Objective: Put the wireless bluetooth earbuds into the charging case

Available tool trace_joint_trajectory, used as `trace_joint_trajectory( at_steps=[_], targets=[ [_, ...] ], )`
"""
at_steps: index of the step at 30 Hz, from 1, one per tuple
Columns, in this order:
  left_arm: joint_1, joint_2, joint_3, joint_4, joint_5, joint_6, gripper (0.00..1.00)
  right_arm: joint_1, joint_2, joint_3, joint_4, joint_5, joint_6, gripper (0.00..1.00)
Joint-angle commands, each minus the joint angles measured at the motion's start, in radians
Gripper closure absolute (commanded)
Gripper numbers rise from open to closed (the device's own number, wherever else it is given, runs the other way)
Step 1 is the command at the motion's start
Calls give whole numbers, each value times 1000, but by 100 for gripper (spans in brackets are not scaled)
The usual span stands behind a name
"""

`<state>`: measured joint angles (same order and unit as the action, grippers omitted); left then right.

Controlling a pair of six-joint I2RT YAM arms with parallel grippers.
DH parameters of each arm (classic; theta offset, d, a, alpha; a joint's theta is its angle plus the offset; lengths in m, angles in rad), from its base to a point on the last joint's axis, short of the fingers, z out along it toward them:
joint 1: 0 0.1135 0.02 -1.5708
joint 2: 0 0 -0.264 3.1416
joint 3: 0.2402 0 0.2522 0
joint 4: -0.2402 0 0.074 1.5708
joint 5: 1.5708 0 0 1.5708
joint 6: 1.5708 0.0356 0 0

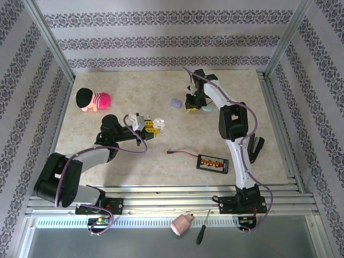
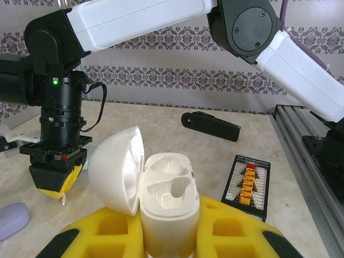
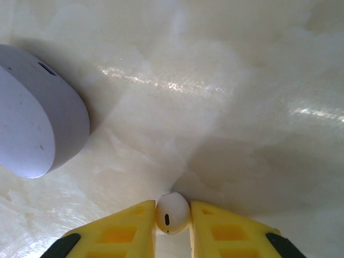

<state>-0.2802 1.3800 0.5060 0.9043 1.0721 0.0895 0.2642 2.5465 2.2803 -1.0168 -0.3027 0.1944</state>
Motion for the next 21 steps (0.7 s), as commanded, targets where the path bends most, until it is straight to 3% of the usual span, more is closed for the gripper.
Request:
trace_joint_trajectory(
  at_steps=[1, 8, 21],
  targets=[
    [4, 10, 4, 19, 25, -7, 91, 1, -14, -21, 43, 0, -8, 80],
    [12, 52, 9, 1, -11, -17, 90, 28, -246, -313, 294, 23, -85, 81],
    [41, 178, 16, 178, -53, -155, 90, 123, -680, -861, 743, 26, -215, 82]
  ],
)
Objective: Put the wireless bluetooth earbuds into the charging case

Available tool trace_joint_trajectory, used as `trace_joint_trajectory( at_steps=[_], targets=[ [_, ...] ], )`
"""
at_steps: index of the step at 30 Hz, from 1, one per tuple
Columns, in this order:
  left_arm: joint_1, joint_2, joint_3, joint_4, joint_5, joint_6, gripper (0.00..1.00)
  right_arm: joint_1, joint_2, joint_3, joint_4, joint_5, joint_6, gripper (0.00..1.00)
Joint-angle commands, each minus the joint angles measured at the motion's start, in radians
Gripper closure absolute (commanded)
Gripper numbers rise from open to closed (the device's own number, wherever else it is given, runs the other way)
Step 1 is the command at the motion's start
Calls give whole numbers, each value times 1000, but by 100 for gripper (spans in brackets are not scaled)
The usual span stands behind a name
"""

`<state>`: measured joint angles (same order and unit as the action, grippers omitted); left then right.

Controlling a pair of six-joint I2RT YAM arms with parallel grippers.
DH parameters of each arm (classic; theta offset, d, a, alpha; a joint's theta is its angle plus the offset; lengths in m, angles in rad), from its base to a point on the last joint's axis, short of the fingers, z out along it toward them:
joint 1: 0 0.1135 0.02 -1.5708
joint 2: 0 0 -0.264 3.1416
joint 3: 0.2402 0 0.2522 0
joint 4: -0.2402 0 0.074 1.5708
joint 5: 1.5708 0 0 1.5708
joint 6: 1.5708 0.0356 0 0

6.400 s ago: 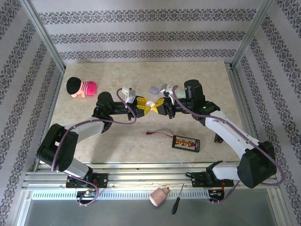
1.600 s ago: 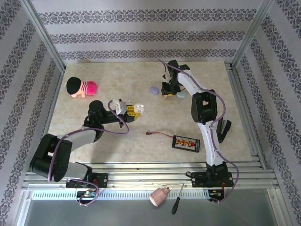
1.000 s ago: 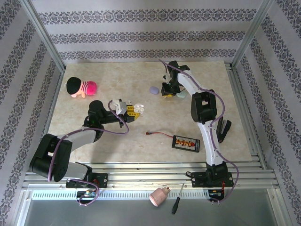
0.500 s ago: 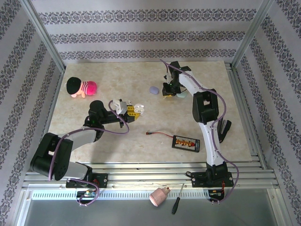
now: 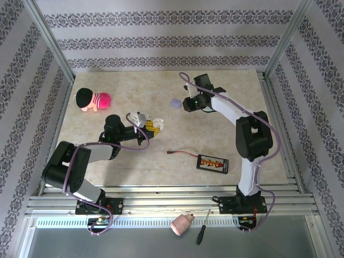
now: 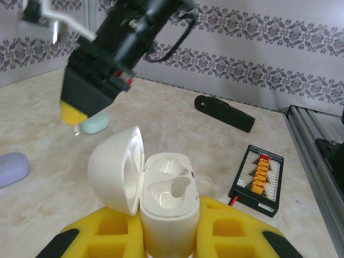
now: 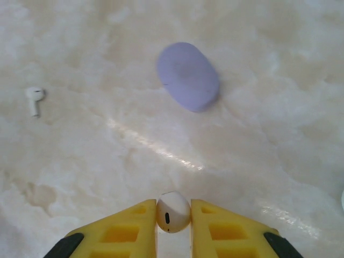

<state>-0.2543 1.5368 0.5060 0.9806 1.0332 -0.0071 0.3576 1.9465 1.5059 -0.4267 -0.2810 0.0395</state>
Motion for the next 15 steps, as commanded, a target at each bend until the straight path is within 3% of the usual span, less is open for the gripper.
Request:
trace_joint_trajectory(
  at_steps=[1, 15],
  targets=[
    [18, 27, 19, 106, -17, -68, 90, 38, -110, -124, 190, 3, -62, 83],
    [55, 68, 42, 117, 11, -111, 91, 222, -369, -305, 306, 37, -244, 83]
  ],
)
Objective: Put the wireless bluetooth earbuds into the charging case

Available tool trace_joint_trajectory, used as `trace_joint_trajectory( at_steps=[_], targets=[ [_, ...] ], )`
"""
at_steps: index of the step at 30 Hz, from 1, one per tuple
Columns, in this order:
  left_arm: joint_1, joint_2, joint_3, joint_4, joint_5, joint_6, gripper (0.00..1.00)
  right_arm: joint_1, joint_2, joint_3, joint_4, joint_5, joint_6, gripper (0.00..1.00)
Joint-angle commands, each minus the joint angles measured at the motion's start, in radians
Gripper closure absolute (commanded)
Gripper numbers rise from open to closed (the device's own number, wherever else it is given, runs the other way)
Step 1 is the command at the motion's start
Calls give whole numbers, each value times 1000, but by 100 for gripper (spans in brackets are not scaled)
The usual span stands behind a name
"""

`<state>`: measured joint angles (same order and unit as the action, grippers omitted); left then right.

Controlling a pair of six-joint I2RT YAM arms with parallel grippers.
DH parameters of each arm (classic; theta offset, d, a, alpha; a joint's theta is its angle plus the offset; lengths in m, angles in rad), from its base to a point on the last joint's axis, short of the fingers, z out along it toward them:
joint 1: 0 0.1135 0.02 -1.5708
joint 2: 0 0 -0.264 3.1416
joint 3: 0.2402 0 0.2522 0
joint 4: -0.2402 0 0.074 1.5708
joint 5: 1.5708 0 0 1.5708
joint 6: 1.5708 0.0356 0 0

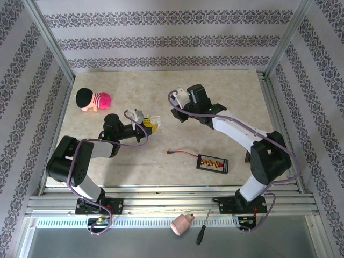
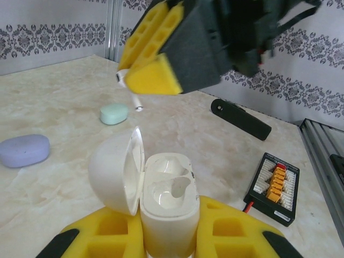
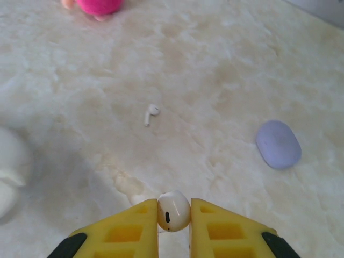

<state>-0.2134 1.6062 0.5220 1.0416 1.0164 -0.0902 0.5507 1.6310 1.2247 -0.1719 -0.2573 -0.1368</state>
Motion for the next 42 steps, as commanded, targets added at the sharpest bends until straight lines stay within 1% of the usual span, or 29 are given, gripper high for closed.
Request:
trace_joint_trajectory(
  at_steps=[1, 8, 15, 23, 31, 34, 37, 40, 42],
  targets=[
    [14, -1, 29, 54, 29, -31, 91, 39, -61, -29, 57, 11, -73, 83],
    [17, 20, 40, 62, 40, -49, 91, 100, -77, -19, 69, -22, -99, 83],
    [18, 20, 40, 81, 47, -68, 90, 143, -47, 11, 64, -36, -120, 84],
    [18, 26, 36, 121, 48, -95, 91, 166, 5, 44, 50, -19, -124, 84],
    [18, 34, 38, 135, 50, -104, 91, 172, 13, 51, 55, -15, -128, 84],
    [18, 32, 42, 135, 47, -112, 90, 175, 8, 40, 52, -44, -137, 84],
    [20, 29, 42, 135, 45, -118, 90, 174, -8, 26, 42, -109, -155, 84],
    [21, 25, 44, 135, 47, -124, 91, 173, -19, 13, 28, -173, -174, 82],
    [22, 22, 46, 135, 51, -128, 91, 173, -18, 12, 11, -188, -192, 80]
  ],
)
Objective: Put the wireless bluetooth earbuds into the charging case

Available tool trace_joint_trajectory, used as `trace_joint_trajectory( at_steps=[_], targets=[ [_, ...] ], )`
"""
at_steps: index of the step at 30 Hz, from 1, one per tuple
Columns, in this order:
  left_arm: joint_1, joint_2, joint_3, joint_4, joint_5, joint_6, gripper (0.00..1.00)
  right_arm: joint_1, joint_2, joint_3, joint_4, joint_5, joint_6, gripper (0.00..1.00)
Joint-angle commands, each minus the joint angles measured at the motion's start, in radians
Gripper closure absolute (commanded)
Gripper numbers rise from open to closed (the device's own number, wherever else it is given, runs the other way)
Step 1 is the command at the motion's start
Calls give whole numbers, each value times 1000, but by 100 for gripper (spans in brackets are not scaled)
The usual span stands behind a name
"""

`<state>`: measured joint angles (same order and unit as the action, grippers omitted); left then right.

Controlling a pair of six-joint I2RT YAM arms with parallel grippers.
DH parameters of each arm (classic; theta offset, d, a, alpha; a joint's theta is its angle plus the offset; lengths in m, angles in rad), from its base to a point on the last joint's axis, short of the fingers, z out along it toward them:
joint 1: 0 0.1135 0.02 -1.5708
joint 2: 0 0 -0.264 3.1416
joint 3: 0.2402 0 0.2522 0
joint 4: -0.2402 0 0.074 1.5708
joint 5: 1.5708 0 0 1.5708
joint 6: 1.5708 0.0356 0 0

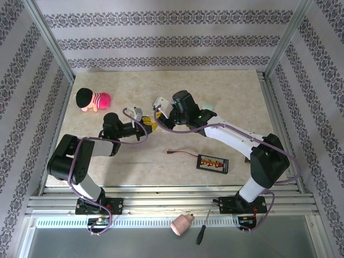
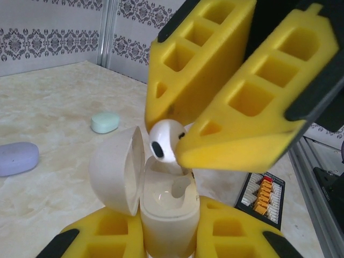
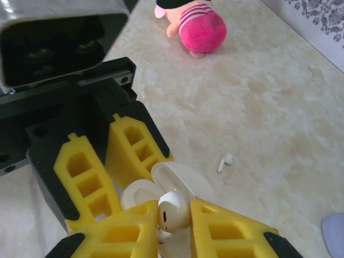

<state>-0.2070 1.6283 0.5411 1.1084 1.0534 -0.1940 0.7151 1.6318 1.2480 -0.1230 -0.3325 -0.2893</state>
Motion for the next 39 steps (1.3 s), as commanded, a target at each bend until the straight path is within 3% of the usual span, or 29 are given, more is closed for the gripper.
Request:
trace_joint_trajectory(
  at_steps=[1, 9, 15, 23, 39],
  targets=[
    [15, -1, 28, 68, 14, -25, 91, 9, -19, -12, -42, -115, -45, 79],
    [17, -21, 29, 63, 22, -30, 91, 2, -30, -12, -65, -89, -68, 74],
    [18, -22, 29, 64, 25, -30, 91, -26, -84, -32, -12, -93, 10, 49],
    [20, -20, 31, 73, 27, -29, 91, -92, -102, -47, 58, -183, 202, 27],
    [22, -34, 15, 79, 23, -36, 91, -113, 13, 12, -7, -205, 240, 23]
  ],
)
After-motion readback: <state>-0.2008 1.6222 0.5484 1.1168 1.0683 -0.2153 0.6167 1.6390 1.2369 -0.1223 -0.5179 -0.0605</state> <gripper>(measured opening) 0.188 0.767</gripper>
